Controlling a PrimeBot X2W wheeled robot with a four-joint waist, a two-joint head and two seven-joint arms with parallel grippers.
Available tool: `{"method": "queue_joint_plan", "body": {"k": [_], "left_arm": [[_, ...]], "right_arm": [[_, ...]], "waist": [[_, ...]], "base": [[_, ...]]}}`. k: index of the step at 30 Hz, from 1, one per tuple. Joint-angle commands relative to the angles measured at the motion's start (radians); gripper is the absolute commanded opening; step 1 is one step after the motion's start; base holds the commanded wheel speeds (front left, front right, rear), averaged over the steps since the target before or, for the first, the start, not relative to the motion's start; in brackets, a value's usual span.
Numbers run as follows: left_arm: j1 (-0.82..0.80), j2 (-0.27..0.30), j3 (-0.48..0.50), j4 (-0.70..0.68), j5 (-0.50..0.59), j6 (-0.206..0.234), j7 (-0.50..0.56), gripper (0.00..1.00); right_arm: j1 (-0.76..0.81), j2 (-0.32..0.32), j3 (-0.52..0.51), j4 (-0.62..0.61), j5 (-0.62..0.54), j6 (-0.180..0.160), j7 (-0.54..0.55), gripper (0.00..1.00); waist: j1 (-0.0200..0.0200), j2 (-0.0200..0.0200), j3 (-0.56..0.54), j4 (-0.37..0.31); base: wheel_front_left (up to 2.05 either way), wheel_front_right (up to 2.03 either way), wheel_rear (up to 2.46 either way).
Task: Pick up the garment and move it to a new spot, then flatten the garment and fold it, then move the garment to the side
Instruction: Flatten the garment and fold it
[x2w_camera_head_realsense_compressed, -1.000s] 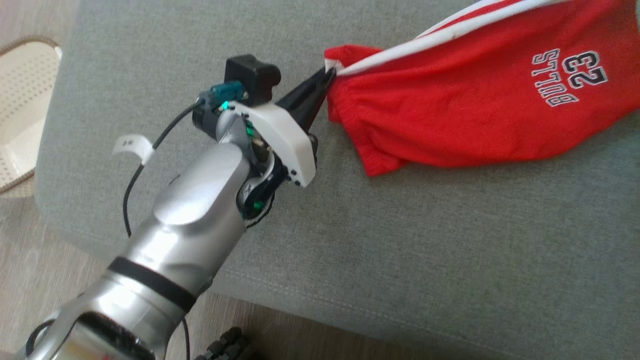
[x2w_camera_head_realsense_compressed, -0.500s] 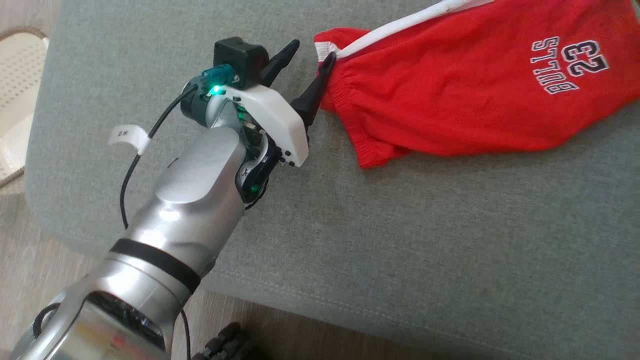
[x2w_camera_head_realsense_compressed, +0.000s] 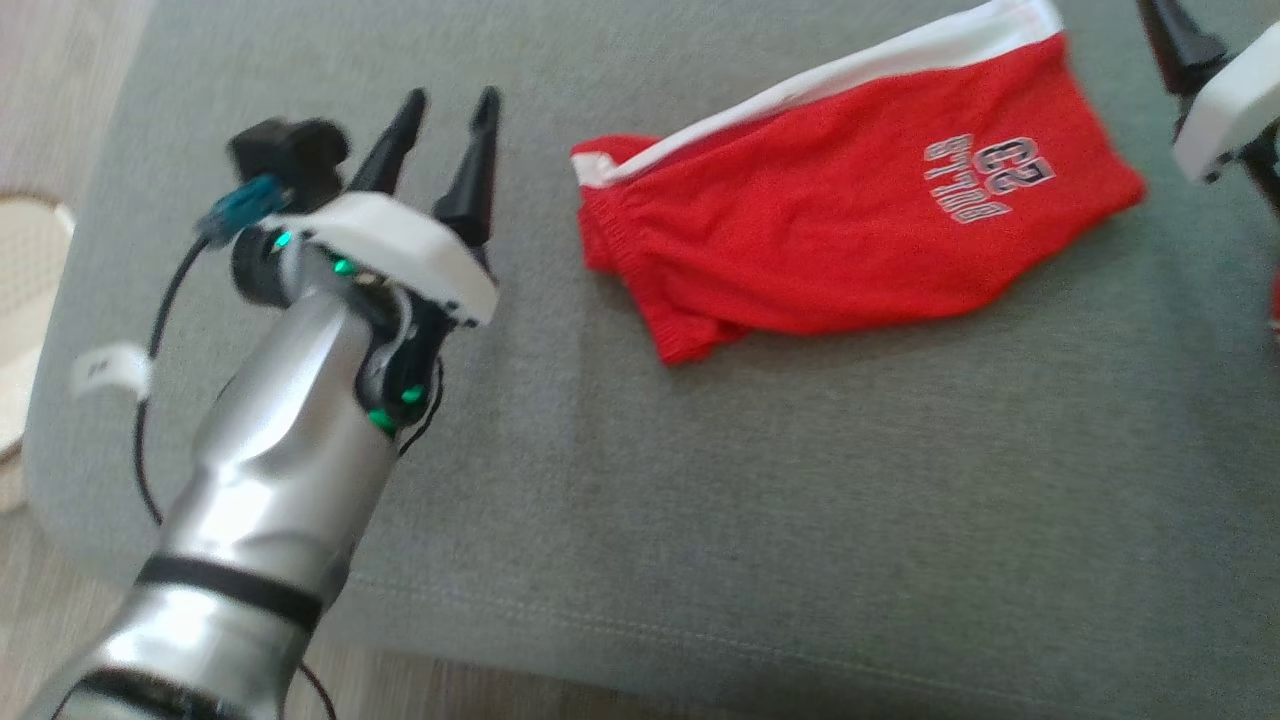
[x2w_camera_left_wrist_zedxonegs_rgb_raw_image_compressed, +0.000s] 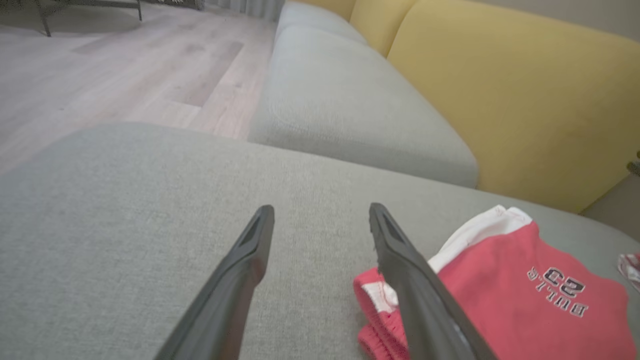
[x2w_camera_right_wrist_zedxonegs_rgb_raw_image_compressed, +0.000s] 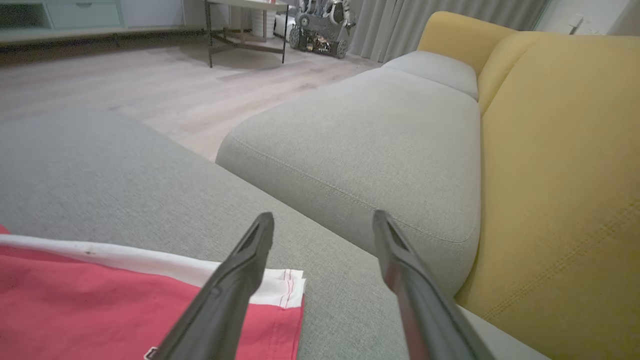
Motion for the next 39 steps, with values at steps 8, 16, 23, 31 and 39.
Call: {"method": "queue_joint_plan", "body": {"k": [8,16,23,31,39], "left_arm": [[0.232,0.064,0.226,-0.297,0.096,0.048,-0.012,1.00],[0.409,0.030,0.325,-0.412,0.170,0.050,-0.012,1.00],[0.533,-0.036,0.400,-0.470,0.264,0.031,-0.012,1.00],[0.667,-0.077,0.486,-0.510,0.343,0.015,-0.012,1.00],[0.714,-0.080,0.478,-0.524,0.328,0.020,-0.012,1.00]], "right_arm": [[0.204,0.050,-0.348,-0.126,-0.128,-0.001,-0.030,1.00],[0.522,0.122,-0.667,-0.329,-0.366,-0.001,-0.030,1.00],[0.809,0.270,-0.939,-0.523,-0.560,-0.001,-0.030,1.00],[1.015,0.410,-1.064,-0.649,-0.700,-0.001,-0.030,1.00],[1.068,0.452,-1.101,-0.670,-0.745,-0.001,-0.030,1.00]], "waist": [[0.0000,0.0000,-0.169,-0.125],[0.0000,0.0000,-0.247,-0.175],[0.0000,0.0000,-0.283,-0.208],[0.0000,0.0000,-0.301,-0.234],[0.0000,0.0000,-0.305,-0.233]], "base": [[0.00,0.00,0.00],[0.00,0.00,0.00],[0.00,0.00,0.00],[0.00,0.00,0.00],[0.00,0.00,0.00]]}}
